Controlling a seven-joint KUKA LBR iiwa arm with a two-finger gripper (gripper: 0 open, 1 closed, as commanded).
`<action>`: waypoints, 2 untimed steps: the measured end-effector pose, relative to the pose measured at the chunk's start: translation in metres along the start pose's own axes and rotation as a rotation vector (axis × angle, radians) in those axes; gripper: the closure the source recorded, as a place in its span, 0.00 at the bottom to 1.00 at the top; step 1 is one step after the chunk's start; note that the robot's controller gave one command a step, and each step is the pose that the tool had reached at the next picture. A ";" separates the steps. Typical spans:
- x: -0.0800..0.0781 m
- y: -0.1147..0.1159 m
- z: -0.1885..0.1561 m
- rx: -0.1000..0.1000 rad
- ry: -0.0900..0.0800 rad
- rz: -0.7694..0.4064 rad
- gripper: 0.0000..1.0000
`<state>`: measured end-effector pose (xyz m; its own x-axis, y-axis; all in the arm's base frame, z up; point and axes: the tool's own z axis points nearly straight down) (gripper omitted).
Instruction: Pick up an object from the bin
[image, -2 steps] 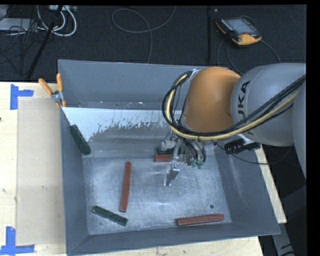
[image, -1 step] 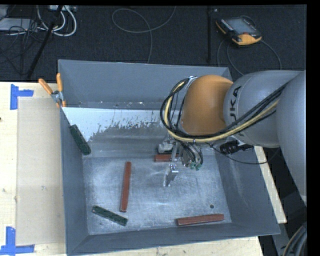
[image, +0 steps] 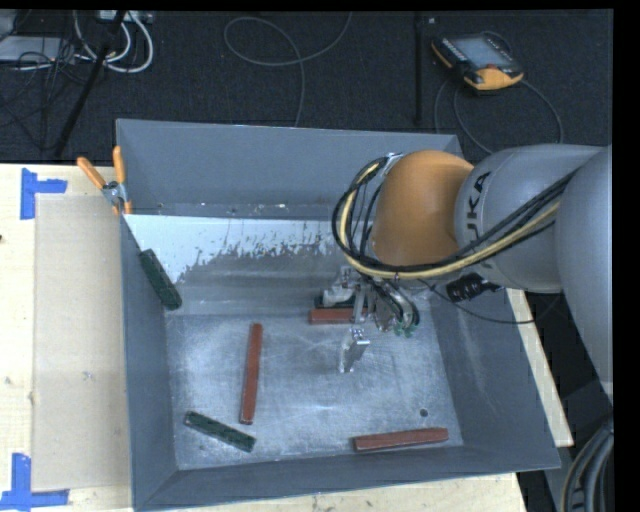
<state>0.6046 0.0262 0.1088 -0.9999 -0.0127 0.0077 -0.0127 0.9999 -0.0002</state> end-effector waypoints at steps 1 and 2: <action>-0.022 -0.004 0.024 -0.002 -0.045 0.090 1.00; -0.022 -0.004 0.024 -0.002 -0.045 0.089 1.00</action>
Offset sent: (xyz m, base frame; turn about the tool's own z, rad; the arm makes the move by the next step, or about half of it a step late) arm 0.0000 0.0000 0.0000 0.0000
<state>0.6264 0.0221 0.0843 -0.9964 0.0765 -0.0369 0.0764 0.9971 0.0035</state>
